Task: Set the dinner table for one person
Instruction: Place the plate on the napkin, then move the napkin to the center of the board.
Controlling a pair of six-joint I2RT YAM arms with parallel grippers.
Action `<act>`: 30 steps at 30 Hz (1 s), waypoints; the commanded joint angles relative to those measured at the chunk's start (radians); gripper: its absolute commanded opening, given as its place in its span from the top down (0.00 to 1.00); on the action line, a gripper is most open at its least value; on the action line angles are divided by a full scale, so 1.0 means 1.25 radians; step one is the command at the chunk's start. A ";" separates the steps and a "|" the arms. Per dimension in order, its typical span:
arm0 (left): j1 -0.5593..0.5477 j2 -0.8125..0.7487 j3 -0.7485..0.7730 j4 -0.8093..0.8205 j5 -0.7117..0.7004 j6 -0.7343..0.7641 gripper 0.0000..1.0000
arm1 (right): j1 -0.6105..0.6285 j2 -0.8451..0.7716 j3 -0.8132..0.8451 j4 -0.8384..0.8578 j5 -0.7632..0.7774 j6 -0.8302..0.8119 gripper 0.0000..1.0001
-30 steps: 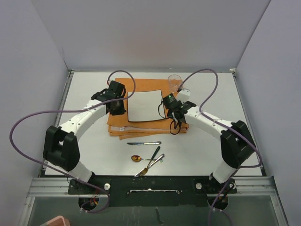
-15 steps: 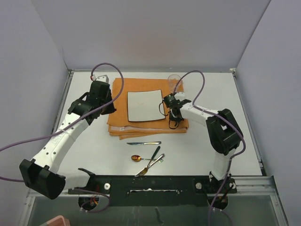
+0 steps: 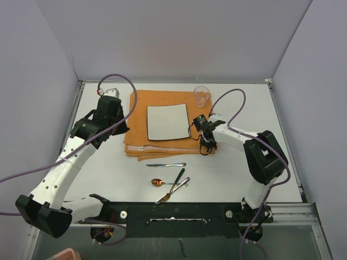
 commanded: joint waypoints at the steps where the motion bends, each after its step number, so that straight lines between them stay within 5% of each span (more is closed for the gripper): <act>1: 0.005 -0.016 0.060 -0.001 -0.020 0.005 0.90 | -0.023 -0.096 -0.075 -0.100 0.044 0.071 1.00; 14: 0.007 0.010 0.045 0.039 0.000 0.008 0.88 | -0.057 -0.183 -0.010 -0.038 -0.042 -0.115 1.00; 15: 0.007 0.012 0.045 0.039 0.003 0.009 0.87 | -0.053 -0.188 0.003 -0.029 -0.045 -0.132 0.94; 18: 0.006 0.012 0.046 0.039 0.022 0.023 0.72 | -0.051 -0.189 0.052 -0.023 -0.047 -0.178 0.48; 20: 0.005 0.005 0.045 0.039 0.030 0.030 0.66 | -0.054 -0.179 0.086 -0.030 -0.026 -0.196 0.35; 30: 0.005 -0.017 0.056 0.017 0.013 0.037 0.65 | -0.119 -0.089 0.102 -0.024 -0.044 -0.183 0.34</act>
